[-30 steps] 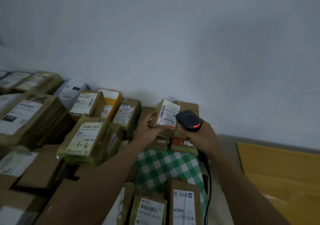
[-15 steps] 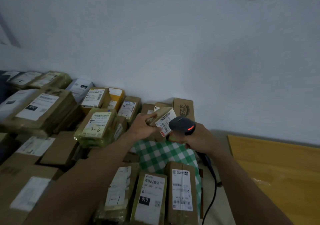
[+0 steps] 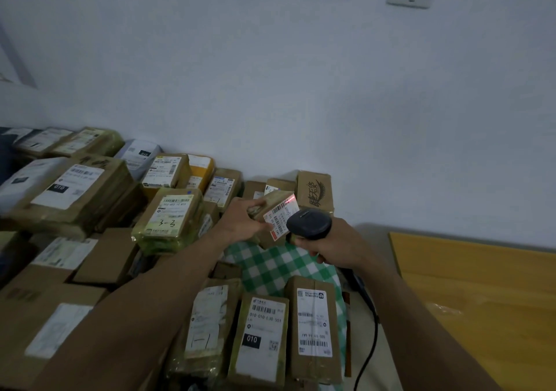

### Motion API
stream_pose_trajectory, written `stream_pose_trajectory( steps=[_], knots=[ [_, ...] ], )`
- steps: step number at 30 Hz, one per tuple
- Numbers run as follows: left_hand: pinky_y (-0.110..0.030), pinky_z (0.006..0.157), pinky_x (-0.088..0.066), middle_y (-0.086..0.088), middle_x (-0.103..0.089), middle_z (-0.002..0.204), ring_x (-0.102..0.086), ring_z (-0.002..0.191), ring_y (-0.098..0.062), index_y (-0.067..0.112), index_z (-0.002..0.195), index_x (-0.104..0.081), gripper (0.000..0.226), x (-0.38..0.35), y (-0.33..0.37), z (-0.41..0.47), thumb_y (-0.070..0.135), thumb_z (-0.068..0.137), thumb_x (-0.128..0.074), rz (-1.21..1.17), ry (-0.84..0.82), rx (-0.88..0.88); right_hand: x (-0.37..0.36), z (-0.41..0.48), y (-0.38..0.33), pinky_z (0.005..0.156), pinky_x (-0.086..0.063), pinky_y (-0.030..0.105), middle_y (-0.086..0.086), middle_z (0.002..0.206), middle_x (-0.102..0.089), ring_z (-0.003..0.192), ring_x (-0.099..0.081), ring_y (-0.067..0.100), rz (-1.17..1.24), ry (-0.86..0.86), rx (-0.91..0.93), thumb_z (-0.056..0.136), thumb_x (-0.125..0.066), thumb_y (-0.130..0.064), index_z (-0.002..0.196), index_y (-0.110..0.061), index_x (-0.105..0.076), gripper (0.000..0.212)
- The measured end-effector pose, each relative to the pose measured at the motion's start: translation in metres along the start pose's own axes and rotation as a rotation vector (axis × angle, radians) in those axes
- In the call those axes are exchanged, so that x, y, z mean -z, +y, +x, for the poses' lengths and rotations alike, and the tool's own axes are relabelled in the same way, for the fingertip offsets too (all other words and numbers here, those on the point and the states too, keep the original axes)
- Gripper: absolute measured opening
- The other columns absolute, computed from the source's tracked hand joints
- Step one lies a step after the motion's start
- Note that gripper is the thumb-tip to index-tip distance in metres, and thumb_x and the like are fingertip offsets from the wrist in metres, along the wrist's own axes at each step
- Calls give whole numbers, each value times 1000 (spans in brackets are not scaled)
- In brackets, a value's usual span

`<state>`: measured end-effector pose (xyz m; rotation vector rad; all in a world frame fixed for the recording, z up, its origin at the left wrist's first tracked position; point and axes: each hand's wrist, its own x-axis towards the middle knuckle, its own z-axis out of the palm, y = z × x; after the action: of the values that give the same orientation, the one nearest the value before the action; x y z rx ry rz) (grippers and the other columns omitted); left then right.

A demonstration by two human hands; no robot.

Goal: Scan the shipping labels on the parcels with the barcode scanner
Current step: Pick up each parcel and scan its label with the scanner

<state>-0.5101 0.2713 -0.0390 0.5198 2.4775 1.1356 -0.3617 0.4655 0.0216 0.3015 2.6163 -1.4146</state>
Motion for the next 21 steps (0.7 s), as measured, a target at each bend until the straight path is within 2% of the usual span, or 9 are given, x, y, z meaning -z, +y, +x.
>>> stream_pose_trajectory(
  steps=[2,5,7,11,14,17,19,21],
  knots=[
    [-26,90,-58,-6,-51,144,-60,115,-16,29,148,-55,78,-1,-1,1,25,78,-90,-1,0,18,0,-1,0,66,-58,22,-12,75,-73,64,-68,1,5,-10,-10,90,-80,-34,124,-36,-65,37],
    [-40,100,-57,-2,-46,142,-59,124,-24,34,146,-55,83,-2,-6,2,31,73,-93,2,-22,47,1,0,0,65,-57,22,-9,75,-74,62,-67,1,6,-17,-16,91,-79,-34,120,-36,-66,32],
    [-39,99,-58,3,-49,138,-60,123,-22,34,146,-55,83,-2,-10,3,31,72,-93,-6,-41,42,2,1,1,62,-55,19,-10,77,-74,63,-68,1,13,-15,-11,91,-79,-32,115,-39,-65,29],
    [-19,80,-57,3,-66,134,-67,117,-14,28,148,-53,77,-7,-19,-3,28,80,-88,-11,-95,22,1,3,10,61,-55,18,-12,85,-75,69,-70,2,60,11,0,91,-79,-26,105,-45,-64,29],
    [-28,87,-59,8,-71,124,-69,113,-11,32,140,-60,61,-16,-29,-10,28,84,-84,50,-134,33,0,5,23,60,-55,19,-9,82,-75,65,-68,2,113,32,-41,89,-81,-22,100,-42,-66,28],
    [-20,77,-56,14,-71,105,-70,101,-5,40,115,-67,35,-26,-37,-9,24,87,-80,106,-182,60,-2,12,40,59,-57,21,-3,86,-77,66,-70,5,109,17,-92,88,-82,-20,106,-35,-69,27],
    [-22,78,-58,11,-72,108,-71,103,-8,37,118,-68,36,-33,-42,-2,22,87,-79,112,-221,96,-3,18,49,61,-61,25,-2,87,-77,69,-72,7,102,-4,-120,88,-82,-19,108,-32,-69,27],
    [-26,82,-58,6,-71,117,-69,106,-11,30,129,-65,46,-39,-44,6,19,87,-79,142,-274,135,-5,24,56,62,-60,23,-5,87,-75,69,-71,6,103,-29,-133,89,-81,-18,104,-38,-67,29]
  ],
)
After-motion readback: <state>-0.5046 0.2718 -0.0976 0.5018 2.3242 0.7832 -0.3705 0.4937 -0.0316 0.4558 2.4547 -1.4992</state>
